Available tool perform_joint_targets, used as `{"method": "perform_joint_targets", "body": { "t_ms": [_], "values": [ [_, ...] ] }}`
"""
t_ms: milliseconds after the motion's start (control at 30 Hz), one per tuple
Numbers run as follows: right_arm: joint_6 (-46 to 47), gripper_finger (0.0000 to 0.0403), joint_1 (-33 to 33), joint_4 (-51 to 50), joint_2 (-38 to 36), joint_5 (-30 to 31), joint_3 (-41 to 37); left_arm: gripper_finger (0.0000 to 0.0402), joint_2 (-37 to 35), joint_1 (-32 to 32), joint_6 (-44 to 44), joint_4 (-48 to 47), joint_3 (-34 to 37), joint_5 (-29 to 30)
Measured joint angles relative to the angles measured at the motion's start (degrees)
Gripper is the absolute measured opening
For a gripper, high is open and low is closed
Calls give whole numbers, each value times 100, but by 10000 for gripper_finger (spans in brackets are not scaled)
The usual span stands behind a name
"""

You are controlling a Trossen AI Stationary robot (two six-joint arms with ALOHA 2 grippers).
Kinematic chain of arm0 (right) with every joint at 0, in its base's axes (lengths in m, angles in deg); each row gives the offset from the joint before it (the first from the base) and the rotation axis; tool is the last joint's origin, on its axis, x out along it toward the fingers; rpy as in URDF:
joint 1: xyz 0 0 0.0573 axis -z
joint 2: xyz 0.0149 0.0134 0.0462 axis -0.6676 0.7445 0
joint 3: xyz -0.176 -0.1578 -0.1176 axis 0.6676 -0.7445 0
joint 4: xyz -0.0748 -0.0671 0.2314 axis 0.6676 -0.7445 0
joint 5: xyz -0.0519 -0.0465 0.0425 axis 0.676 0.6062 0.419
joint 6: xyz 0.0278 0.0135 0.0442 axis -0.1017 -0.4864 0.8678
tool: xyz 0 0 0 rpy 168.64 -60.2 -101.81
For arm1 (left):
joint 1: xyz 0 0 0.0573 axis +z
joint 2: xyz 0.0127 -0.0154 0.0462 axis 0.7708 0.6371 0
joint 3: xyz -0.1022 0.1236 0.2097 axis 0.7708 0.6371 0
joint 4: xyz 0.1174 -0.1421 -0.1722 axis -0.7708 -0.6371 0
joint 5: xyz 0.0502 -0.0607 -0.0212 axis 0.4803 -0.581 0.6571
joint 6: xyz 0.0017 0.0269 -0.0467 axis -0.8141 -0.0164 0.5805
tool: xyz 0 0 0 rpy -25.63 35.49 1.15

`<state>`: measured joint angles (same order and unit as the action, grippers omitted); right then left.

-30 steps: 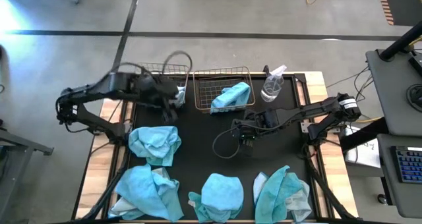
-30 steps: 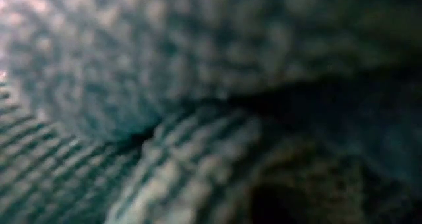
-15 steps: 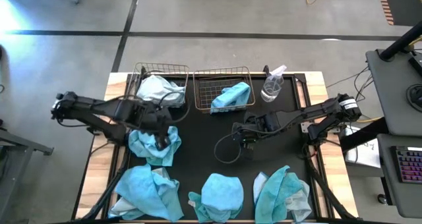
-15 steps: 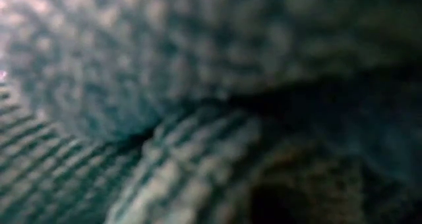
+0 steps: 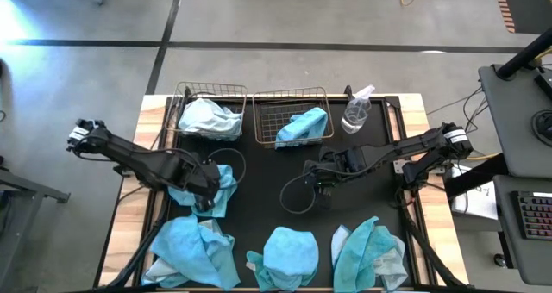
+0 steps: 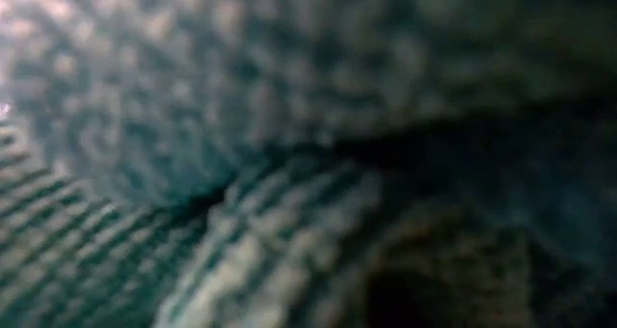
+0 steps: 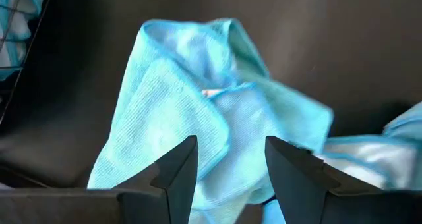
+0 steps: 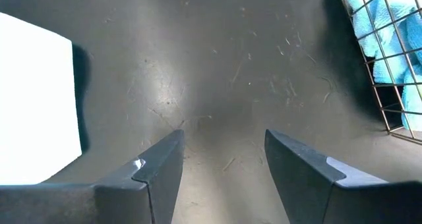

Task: Sort microfiber towel by color & place in baskets
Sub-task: Put the blue microfiber towel into the right wire basket

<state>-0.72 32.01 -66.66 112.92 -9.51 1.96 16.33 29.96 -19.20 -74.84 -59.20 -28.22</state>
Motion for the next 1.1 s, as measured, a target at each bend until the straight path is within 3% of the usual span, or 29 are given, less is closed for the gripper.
{"method": "perform_joint_targets", "body": {
  "t_ms": [633,1100],
  "values": [
    [-146,206,0,-4,0,2,0,162,-37,4,763,87,1400,0],
    [-155,206,2,2,0,4,0,162,-37,4,1279,1573,2482,12]
  ]
}}
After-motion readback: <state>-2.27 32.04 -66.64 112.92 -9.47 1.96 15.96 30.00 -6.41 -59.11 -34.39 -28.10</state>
